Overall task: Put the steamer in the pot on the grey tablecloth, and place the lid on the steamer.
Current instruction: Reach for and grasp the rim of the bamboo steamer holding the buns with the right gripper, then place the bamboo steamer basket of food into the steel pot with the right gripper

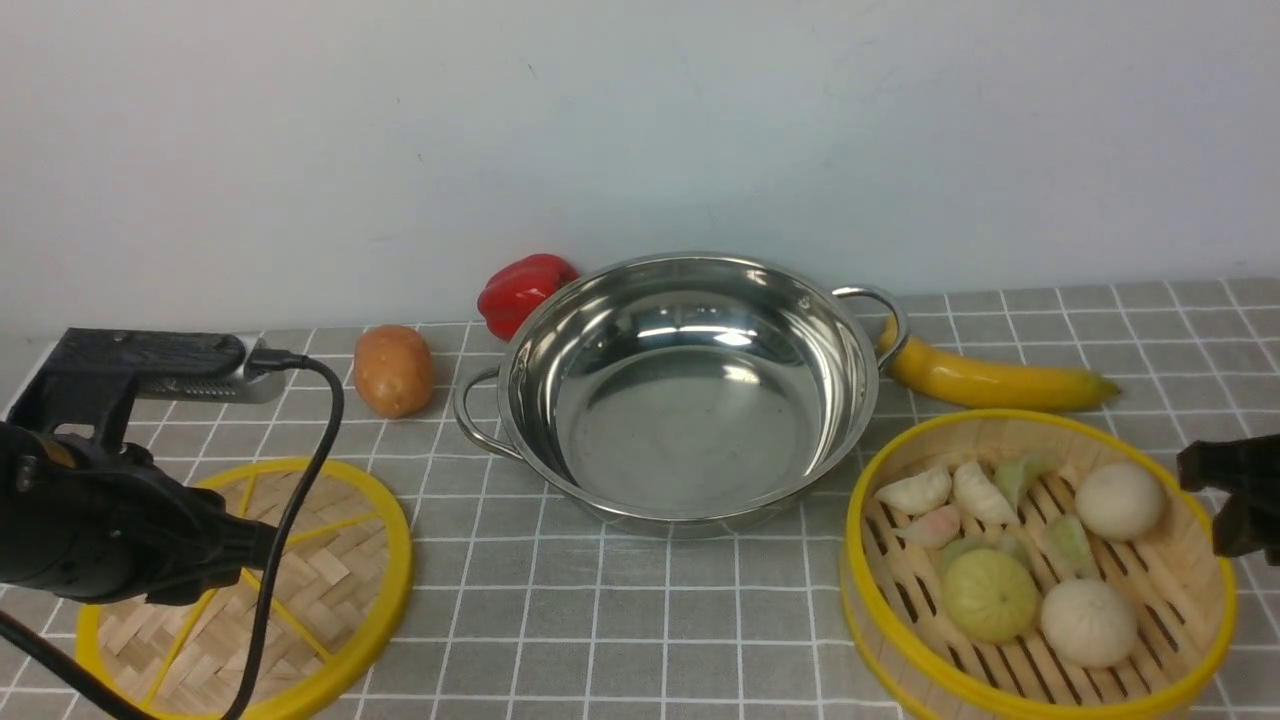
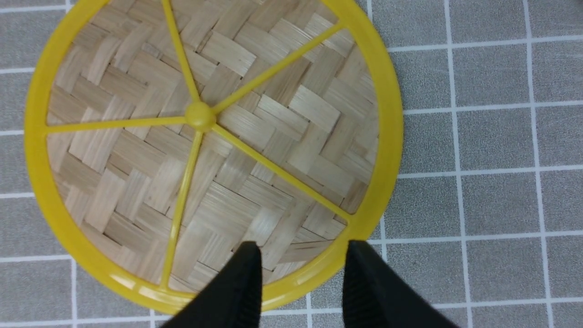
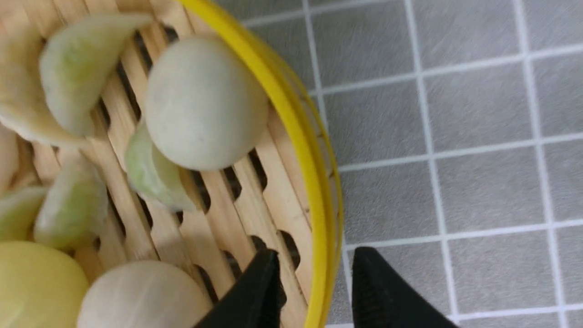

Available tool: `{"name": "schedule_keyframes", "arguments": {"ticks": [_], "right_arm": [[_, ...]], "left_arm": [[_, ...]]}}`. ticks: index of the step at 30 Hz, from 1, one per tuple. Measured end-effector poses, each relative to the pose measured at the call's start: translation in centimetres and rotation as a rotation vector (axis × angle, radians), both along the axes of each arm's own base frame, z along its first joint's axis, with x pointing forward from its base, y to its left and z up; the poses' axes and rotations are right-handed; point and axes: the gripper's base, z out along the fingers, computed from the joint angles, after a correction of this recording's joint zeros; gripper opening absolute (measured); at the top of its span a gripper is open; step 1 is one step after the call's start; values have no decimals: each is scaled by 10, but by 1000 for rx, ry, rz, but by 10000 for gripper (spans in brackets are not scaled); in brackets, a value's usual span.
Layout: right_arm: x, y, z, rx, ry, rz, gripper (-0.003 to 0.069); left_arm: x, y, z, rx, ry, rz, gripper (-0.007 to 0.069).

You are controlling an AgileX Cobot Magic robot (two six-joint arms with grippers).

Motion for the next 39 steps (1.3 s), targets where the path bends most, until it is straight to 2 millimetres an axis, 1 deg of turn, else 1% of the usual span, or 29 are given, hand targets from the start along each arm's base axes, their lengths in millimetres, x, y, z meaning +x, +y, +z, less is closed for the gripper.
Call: {"name": "schedule_keyframes", "arguments": {"ticks": [1, 5, 6, 7, 9, 11, 13, 15, 17, 18, 19, 21, 22, 23, 24, 25, 26, 28, 29, 30, 31, 32, 33, 34, 35, 36, 37, 38, 39], "right_arm": [[0, 0, -1, 2, 4, 0, 243], [6, 0, -27, -1, 79, 29, 242], [6, 0, -28, -1, 83, 30, 242], [8, 0, -34, -3, 98, 38, 232], [10, 0, -41, -2, 117, 42, 188], [10, 0, -42, 0, 122, 43, 101], [9, 0, -41, -15, 127, 72, 67], [6, -1, -39, -28, 147, 104, 67], [-1, -1, -29, -40, 177, 128, 67], [-1, -1, -28, -39, 179, 129, 67], [-4, -2, -14, -50, 183, 141, 67], [-5, -1, 2, -50, 171, 146, 67], [-3, -1, 19, -45, 144, 150, 67], [-2, -1, 22, -45, 133, 150, 67], [0, 0, 32, -36, 115, 155, 67], [6, 3, 52, -20, 63, 170, 67], [12, 6, 64, -14, 28, 187, 67], [26, 16, 84, 0, -37, 219, 67], [32, 21, 91, 4, -57, 235, 67], [44, 31, 99, 12, -77, 255, 67], [50, 39, 102, 15, -85, 271, 67], [63, 50, 106, 22, -93, 288, 67], [65, 55, 106, 24, -94, 298, 67], [75, 62, 108, 28, -96, 309, 67], [94, 83, 108, 35, -96, 340, 67], [106, 96, 107, 41, -97, 359, 67], [120, 112, 99, 43, -90, 383, 67], [121, 114, 104, 44, -106, 387, 67], [143, 136, 98, 49, -130, 414, 67]], "left_arm": [[0, 0, 0, 0, 0, 0, 243], [0, 0, 0, 1, -2, -1, 243], [0, 0, 0, 1, -2, -1, 243], [0, 0, 0, 1, -5, -1, 243], [0, 0, 0, 1, -4, -1, 243], [0, 0, 0, 1, -4, -1, 243], [0, 0, 0, 1, -4, -1, 243], [0, 0, 0, 1, -5, 0, 243], [0, 0, 0, 1, -5, 0, 243], [0, 0, 0, 1, -5, 0, 243], [0, 0, 0, 2, -5, -1, 243], [0, 0, 0, 2, -5, -1, 243], [0, 0, 0, 3, -5, -1, 243], [0, 0, 0, 4, -5, -2, 243], [0, 0, 0, 4, -5, -2, 243], [0, 0, 0, 4, -6, -2, 243], [1, 0, 0, 4, -7, -2, 243], [1, 0, 0, 6, -7, -6, 243], [1, 0, 0, 8, -7, -9, 243], [1, 0, 0, 9, -7, -10, 243], [1, 0, 0, 9, -7, -11, 243], [1, 0, 0, 11, -7, -14, 243], [1, 0, 0, 11, -7, -13, 243], [1, 0, 0, 13, -7, -15, 243], [1, 0, 0, 13, -8, -16, 243], [1, 1, 0, 14, -7, -16, 243], [1, 1, 0, 14, -7, -16, 243], [1, 1, 0, 14, -7, -16, 243], [1, 1, 0, 14, -7, -16, 243]]}}
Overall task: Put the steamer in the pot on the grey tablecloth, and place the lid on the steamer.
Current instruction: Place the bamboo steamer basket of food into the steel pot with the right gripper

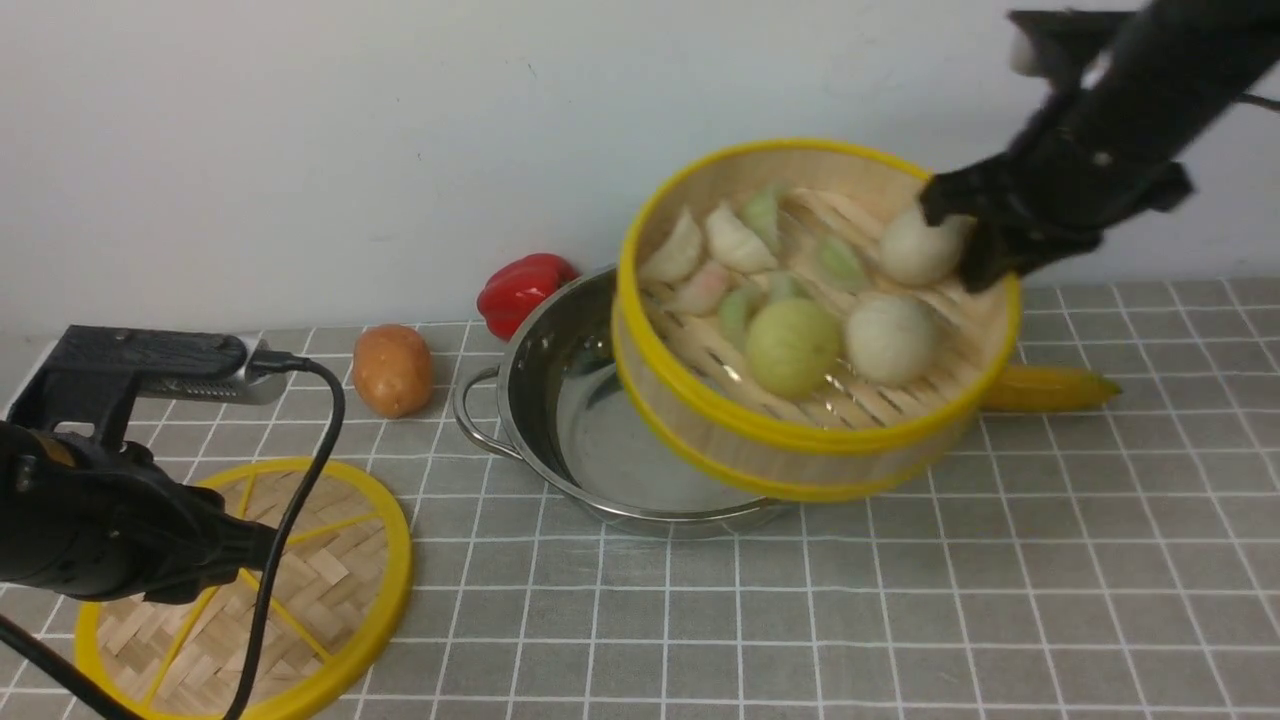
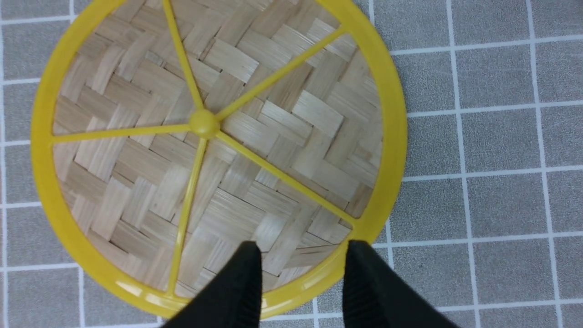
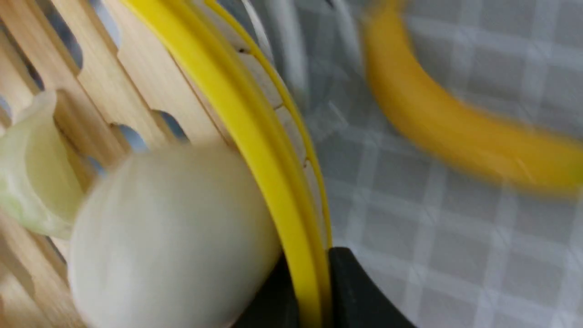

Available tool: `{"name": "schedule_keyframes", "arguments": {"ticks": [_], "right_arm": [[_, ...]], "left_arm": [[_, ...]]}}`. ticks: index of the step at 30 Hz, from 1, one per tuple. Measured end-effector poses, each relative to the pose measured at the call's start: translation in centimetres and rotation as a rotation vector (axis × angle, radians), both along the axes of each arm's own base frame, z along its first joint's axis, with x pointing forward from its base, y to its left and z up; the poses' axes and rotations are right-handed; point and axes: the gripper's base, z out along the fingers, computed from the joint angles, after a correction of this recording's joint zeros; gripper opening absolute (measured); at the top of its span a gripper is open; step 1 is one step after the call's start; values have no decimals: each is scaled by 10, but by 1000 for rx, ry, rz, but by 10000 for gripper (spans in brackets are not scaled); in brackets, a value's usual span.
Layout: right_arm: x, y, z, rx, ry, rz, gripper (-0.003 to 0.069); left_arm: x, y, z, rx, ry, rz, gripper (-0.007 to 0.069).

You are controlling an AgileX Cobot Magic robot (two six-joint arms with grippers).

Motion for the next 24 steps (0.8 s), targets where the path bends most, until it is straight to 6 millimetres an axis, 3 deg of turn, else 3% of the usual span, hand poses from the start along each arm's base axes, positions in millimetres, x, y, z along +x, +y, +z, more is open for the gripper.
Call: {"name": "schedule_keyframes", "arguments": {"ticks": [5, 8, 15, 24], "right_arm": [[37, 44, -21, 29, -44, 35, 67], [54, 61, -48, 35, -31, 36, 67], [63, 65, -93, -10, 54, 35, 67], [67, 63, -111, -54, 73, 28, 67]], "left_arm": [[0, 0, 0, 0, 0, 0, 243], [0, 0, 0, 0, 0, 0, 243], [0, 0, 0, 0, 0, 0, 243], [0, 0, 0, 0, -6, 0, 243]]}}
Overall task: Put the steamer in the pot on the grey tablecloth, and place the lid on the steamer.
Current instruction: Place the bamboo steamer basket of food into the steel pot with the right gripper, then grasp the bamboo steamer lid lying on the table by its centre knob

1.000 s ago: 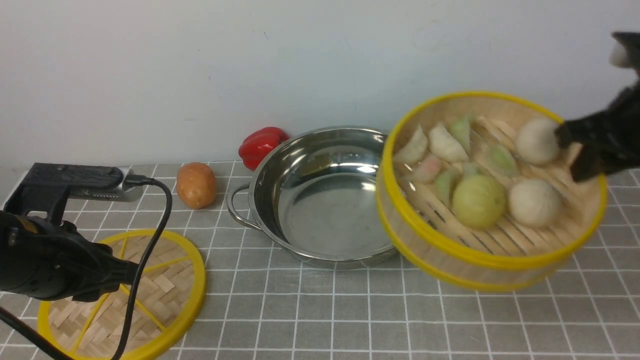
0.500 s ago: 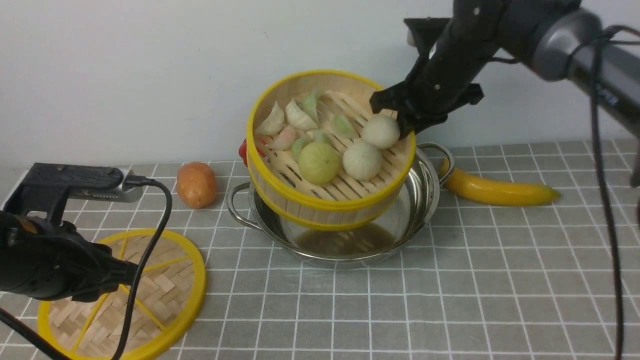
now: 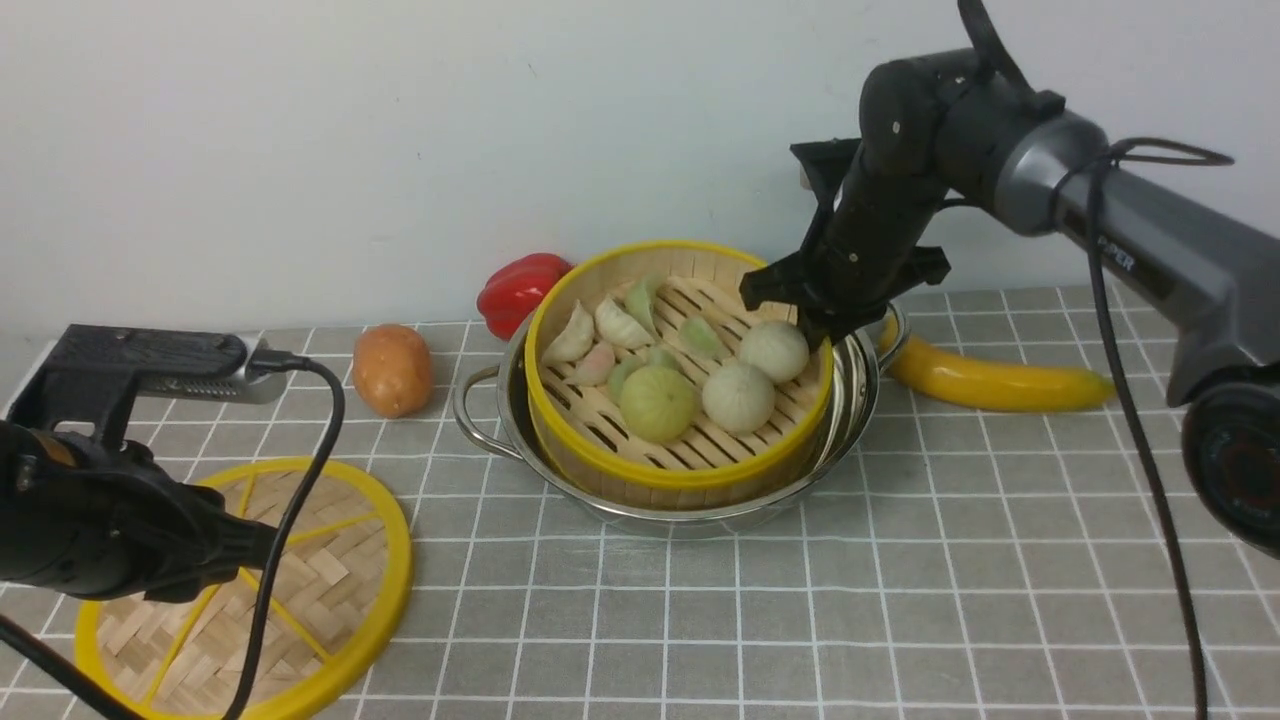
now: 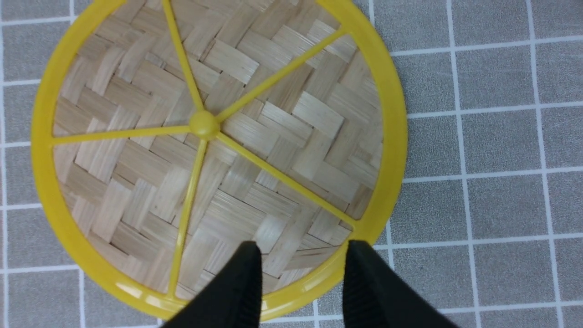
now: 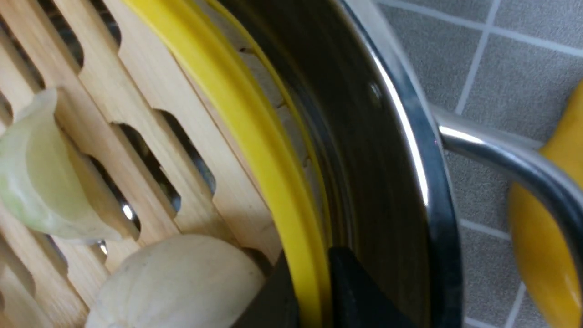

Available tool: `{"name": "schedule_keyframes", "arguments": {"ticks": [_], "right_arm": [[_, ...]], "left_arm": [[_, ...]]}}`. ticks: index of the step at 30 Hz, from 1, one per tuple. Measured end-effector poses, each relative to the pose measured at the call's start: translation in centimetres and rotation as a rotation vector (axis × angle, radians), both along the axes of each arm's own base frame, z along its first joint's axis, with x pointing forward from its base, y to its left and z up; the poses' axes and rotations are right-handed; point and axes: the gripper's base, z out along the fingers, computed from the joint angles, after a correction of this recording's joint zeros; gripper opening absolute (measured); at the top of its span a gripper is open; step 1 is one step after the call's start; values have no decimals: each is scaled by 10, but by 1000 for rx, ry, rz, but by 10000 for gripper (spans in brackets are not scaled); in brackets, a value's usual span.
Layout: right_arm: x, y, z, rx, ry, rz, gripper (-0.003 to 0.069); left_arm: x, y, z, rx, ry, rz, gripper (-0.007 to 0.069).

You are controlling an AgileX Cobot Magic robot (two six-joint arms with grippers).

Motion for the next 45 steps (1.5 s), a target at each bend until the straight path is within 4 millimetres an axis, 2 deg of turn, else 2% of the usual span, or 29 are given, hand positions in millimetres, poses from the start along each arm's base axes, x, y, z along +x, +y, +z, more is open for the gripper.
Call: {"name": "schedule_keyframes", "arguments": {"ticks": [4, 17, 22, 28, 30, 32, 34, 35, 42, 43, 45], "right_arm": [[2, 0, -10, -13, 13, -6, 67], [4, -3, -9, -40, -11, -7, 80], [4, -2, -6, -27, -22, -8, 187], [2, 1, 2, 18, -23, -8, 430], [2, 2, 5, 28, -27, -4, 457], [-1, 3, 21, 55, -51, 13, 509], [-5, 2, 41, 70, -87, 28, 525], [-6, 2, 43, 71, -91, 29, 525], [-36, -9, 143, 144, -278, 63, 510], [-39, -9, 149, 149, -288, 65, 509], [-57, -15, 188, 185, -365, 80, 489]], "left_arm": [[1, 0, 0, 1, -12, 1, 243], [4, 0, 2, 3, -47, 2, 243], [8, 1, 0, 4, -63, 4, 243], [23, 4, -23, 47, -13, -5, 243], [27, 5, -28, 50, -6, 5, 243], [32, 8, -38, 75, 9, 26, 243], [36, 10, -43, 92, 11, 47, 243], [37, 11, -44, 99, 13, 45, 243], [48, 16, -53, 140, -41, 87, 243], [48, 16, -53, 140, -42, 87, 243], [52, 16, -56, 137, -53, 88, 243]]}}
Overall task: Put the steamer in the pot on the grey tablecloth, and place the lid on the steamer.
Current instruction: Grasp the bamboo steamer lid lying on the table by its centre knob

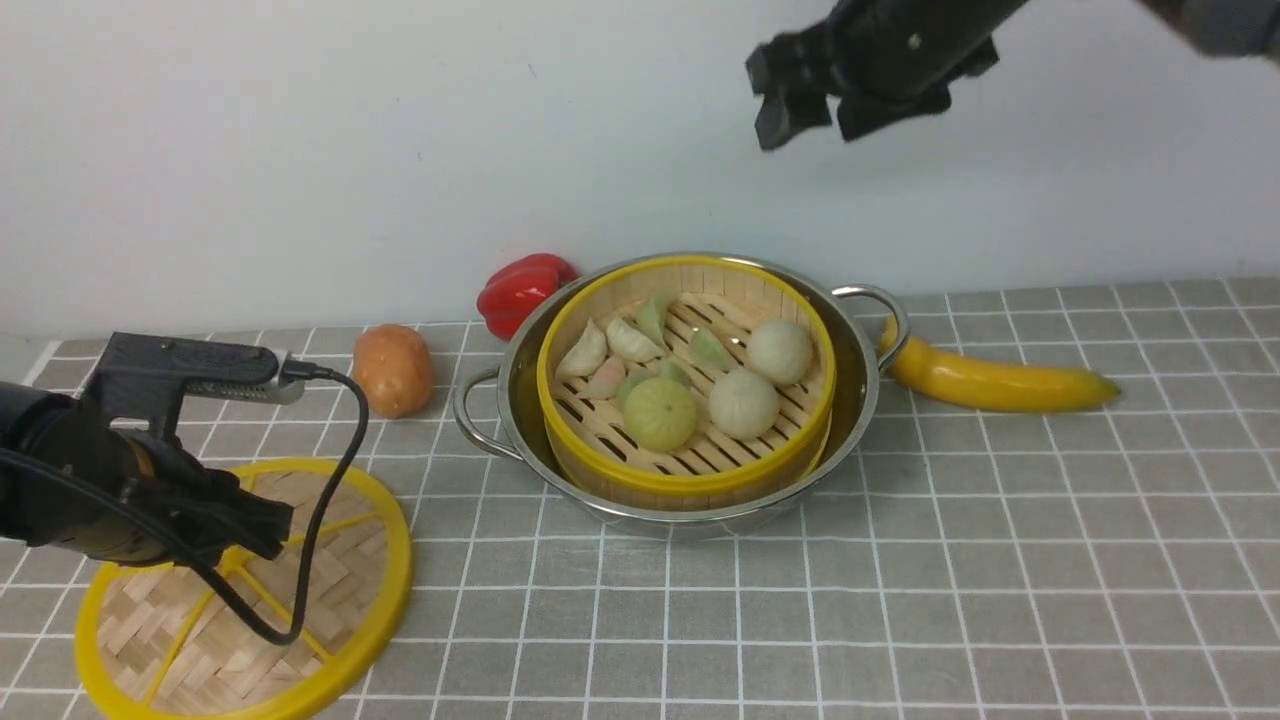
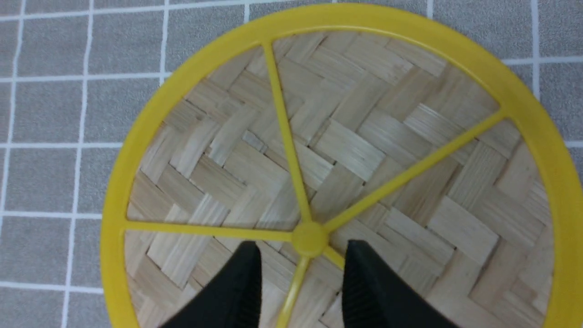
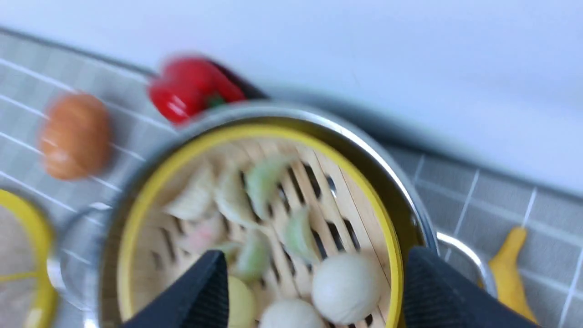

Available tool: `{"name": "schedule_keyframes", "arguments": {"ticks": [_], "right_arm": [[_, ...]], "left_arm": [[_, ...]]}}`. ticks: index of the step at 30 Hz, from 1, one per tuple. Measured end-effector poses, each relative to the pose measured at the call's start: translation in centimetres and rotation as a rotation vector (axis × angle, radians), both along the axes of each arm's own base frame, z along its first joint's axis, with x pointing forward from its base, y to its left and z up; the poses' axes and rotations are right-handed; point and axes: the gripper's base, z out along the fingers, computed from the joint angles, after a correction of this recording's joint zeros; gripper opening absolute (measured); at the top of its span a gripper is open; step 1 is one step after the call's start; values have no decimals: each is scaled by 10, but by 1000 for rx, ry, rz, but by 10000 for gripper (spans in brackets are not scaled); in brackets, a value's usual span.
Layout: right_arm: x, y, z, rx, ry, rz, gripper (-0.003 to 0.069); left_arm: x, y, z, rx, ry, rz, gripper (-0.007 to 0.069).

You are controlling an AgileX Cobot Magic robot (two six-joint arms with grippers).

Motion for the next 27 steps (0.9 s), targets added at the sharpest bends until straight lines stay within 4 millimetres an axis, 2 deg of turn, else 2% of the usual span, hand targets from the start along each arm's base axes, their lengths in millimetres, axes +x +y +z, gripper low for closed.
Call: {"name": "schedule_keyframes", "arguments": {"ticks": [1, 2, 3, 5, 7, 9, 10, 11, 12, 13, 14, 15, 16, 19, 20, 21, 22, 26, 27], "right_arm": [[-8, -3, 15, 14, -30, 8, 482], [-12, -4, 21, 20, -42, 11, 477], [-28, -9, 47, 45, -98, 23, 464], [-38, -13, 62, 56, -132, 32, 458], [-64, -22, 96, 79, -214, 45, 445], [-87, -31, 121, 97, -279, 51, 438], [-98, -35, 133, 106, -311, 54, 437], [-100, -36, 135, 108, -317, 54, 436], [-118, -43, 152, 123, -364, 56, 434], [-121, -44, 154, 123, -370, 57, 434], [-140, -52, 170, 133, -421, 63, 433], [-150, -56, 178, 138, -447, 65, 433], [-152, -56, 179, 139, -452, 65, 433], [-184, -69, 201, 159, -527, 67, 433], [-184, -69, 201, 159, -527, 67, 433], [-196, -74, 208, 163, -556, 62, 433], [-199, -76, 211, 162, -566, 60, 433], [-214, -83, 216, 155, -589, 49, 433], [-218, -86, 213, 141, -583, 42, 433]], "left_arm": [[1, 0, -2, 0, 4, 0, 243], [1, 0, -3, 0, 5, 0, 243], [3, 0, -7, -2, 15, 0, 243], [4, 0, -10, -3, 18, -2, 243], [7, -1, -16, -7, 21, -8, 243], [10, -1, -21, -9, 28, -10, 243], [12, -1, -24, -10, 33, -11, 243], [12, -1, -24, -10, 34, -11, 243], [14, -1, -27, -10, 42, -12, 243], [14, -1, -28, -10, 42, -12, 243], [15, -1, -31, -12, 46, -14, 243], [16, -1, -33, -14, 44, -15, 243], [16, -1, -33, -14, 44, -15, 243], [18, -1, -35, -16, 41, -18, 243], [19, -2, -35, -17, 39, -17, 243], [20, -2, -36, -21, 36, -11, 238], [20, -2, -36, -23, 35, -9, 230], [20, -2, -36, -33, 32, 9, 162], [20, -2, -36, -34, 32, 13, 118]]}}
